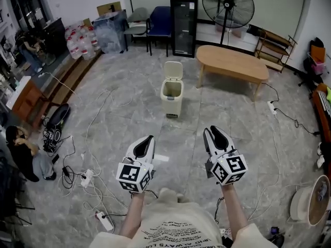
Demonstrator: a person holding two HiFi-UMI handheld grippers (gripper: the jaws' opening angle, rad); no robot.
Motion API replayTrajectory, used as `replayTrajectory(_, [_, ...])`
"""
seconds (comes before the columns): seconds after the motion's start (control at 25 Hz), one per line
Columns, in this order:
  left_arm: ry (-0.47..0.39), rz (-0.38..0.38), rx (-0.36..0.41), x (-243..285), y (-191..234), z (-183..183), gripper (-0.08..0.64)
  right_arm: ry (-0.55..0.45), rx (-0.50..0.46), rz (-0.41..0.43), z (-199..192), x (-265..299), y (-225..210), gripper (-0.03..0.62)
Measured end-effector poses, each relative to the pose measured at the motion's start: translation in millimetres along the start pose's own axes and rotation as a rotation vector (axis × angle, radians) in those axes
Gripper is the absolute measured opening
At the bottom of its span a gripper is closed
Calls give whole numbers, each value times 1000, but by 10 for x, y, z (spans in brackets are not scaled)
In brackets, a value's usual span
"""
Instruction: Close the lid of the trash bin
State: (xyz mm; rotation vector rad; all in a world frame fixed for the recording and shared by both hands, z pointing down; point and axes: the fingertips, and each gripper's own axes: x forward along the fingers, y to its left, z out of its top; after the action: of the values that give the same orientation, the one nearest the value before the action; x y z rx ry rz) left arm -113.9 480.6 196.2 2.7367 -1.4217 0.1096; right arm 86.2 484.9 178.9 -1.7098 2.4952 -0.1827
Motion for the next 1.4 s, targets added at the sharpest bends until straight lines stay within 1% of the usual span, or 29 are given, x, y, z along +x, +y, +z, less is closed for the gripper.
replayTrajectory(0.04, [4, 4, -4, 0, 14, -22, 23, 5, 10, -2, -22, 10, -22, 111])
replayTrajectory(0.16, [9, 12, -11, 18, 65, -55, 23, 11, 25, -11, -72, 41, -84, 152])
replayTrajectory(0.28, [13, 12, -17, 101, 94, -59, 23, 13, 42, -7, -82, 111, -157, 229])
replayTrajectory(0.36, [23, 9, -20, 176, 96, -94, 23, 21, 44, -2, -115, 172, -220, 250])
replayTrajectory(0.48, [30, 15, -31, 310, 162, -152, 23, 33, 45, 3, -193, 305, -309, 262])
replayTrajectory(0.6, [30, 29, -54, 475, 318, -167, 23, 54, 54, 14, -288, 480, -383, 272])
replayTrajectory(0.76, [26, 42, -65, 807, 545, -172, 23, 75, 67, 14, -392, 813, -592, 281])
replayTrajectory(0.92, [42, 47, -89, 1218, 801, -239, 23, 105, 62, 26, -473, 1255, -775, 288])
replayTrajectory(1.12, [62, 39, -109, 1759, 1146, -241, 23, 125, 86, 37, -491, 1906, -977, 288])
replayTrajectory(1.4, [79, 5, -125, 2481, 1613, -205, 23, 139, 42, 33, -452, 2742, -1211, 288])
